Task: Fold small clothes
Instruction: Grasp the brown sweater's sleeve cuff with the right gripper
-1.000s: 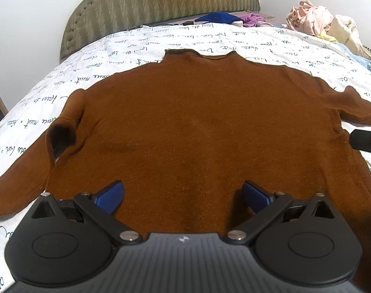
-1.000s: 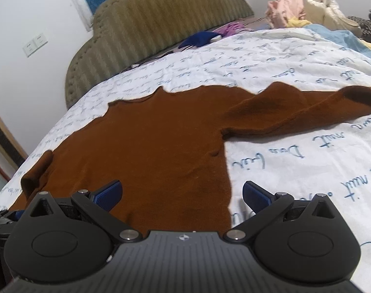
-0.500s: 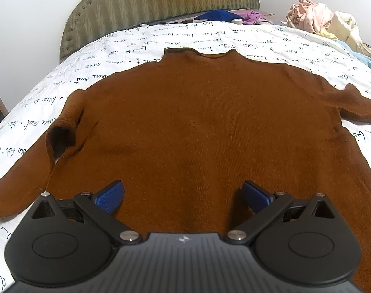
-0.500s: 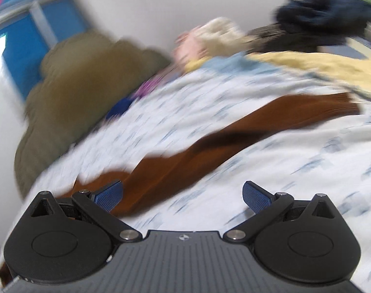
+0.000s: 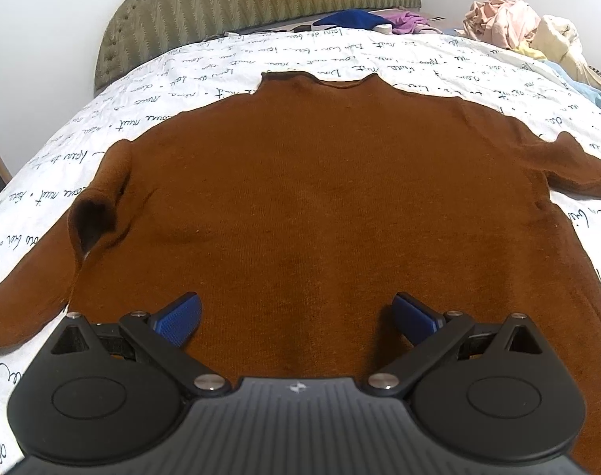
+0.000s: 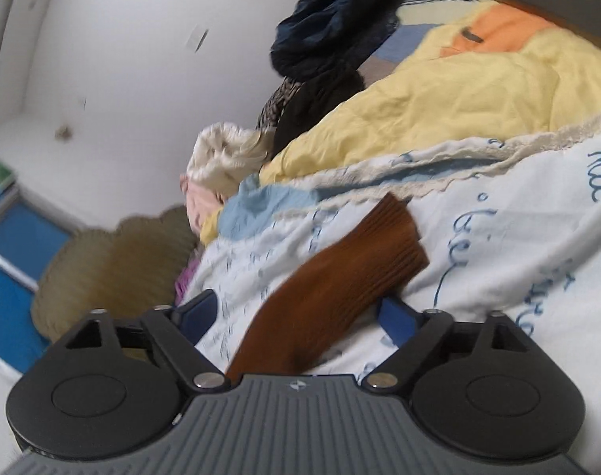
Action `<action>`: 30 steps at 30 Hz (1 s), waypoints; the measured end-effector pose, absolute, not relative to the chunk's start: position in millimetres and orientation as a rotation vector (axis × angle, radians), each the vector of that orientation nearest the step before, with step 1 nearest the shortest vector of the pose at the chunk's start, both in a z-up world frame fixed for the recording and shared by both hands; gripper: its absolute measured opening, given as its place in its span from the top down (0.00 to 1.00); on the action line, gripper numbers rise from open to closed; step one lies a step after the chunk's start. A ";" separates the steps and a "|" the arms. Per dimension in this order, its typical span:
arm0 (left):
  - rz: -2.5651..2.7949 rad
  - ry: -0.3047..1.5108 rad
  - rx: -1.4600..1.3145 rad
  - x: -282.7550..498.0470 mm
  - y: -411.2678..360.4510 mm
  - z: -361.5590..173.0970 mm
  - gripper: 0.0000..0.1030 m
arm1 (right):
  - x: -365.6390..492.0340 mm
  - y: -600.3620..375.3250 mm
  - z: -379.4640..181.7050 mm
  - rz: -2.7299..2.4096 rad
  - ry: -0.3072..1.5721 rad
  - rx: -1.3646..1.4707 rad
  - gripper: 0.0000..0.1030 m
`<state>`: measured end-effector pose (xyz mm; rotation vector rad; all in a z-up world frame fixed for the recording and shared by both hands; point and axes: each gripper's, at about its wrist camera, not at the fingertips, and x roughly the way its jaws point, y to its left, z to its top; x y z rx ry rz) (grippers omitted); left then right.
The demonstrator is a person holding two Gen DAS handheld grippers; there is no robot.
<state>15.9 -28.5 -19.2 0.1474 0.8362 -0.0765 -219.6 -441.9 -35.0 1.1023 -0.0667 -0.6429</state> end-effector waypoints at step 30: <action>-0.023 0.808 0.065 20.2 19.1 -5.6 0.00 | -80.6 -278.8 80.6 -0.388 0.222 0.196 0.89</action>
